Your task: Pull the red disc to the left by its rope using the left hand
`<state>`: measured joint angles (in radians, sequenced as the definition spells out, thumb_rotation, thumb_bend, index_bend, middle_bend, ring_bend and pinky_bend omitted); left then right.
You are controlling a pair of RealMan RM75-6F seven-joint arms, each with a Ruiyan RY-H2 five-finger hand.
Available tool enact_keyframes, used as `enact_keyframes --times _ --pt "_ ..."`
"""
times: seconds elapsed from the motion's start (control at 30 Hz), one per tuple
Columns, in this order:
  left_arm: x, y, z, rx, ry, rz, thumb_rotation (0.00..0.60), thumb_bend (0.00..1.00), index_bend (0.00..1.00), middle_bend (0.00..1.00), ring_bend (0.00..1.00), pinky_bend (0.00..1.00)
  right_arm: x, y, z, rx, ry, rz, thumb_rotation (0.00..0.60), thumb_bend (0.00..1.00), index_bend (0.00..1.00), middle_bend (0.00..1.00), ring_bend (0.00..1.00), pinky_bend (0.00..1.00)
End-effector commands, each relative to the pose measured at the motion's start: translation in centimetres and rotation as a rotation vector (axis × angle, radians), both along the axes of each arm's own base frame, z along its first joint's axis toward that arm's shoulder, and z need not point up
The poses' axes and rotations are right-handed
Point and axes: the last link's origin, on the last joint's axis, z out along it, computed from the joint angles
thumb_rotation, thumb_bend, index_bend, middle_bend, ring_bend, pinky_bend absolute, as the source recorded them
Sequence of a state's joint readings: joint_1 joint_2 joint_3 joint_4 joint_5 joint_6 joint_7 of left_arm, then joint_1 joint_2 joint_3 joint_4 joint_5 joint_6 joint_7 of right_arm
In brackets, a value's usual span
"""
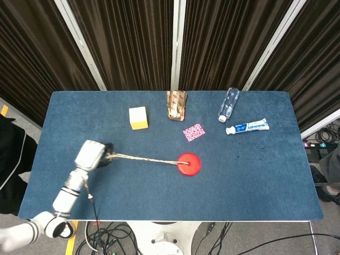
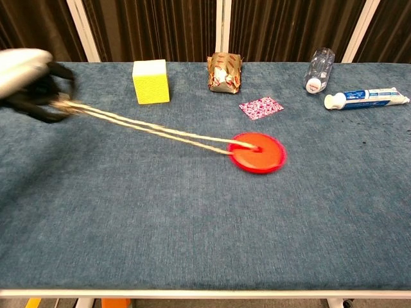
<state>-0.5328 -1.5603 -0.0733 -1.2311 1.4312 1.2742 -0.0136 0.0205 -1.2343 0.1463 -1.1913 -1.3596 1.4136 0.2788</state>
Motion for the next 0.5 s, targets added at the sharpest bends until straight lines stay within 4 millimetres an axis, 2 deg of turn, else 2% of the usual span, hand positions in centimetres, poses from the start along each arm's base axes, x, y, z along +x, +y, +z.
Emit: enact_keyframes --times 0.03,0.37,0.5 --pt "-3.1 -1.0 3.2 0.072 0.039 0.072 0.6 0.45 0.8 0.94 0.78 0.83 0.4 -0.1 0.0 0.0 0.006 0.011 0.6 0.24 0.0 0.0 0.0 0.0" --pt "-9.9 -1.7 11.8 0.274 0.141 0.286 0.6 0.45 0.8 0.94 0.78 0.83 1.5 -0.2 -0.5 0.011 0.016 0.028 0.6 0.24 0.0 0.0 0.0 0.0" --pt "-11.4 -1.7 14.7 0.344 0.161 0.336 0.6 0.45 0.8 0.94 0.78 0.83 1.6 -0.3 -0.7 0.016 0.016 0.026 0.6 0.24 0.0 0.0 0.0 0.0"
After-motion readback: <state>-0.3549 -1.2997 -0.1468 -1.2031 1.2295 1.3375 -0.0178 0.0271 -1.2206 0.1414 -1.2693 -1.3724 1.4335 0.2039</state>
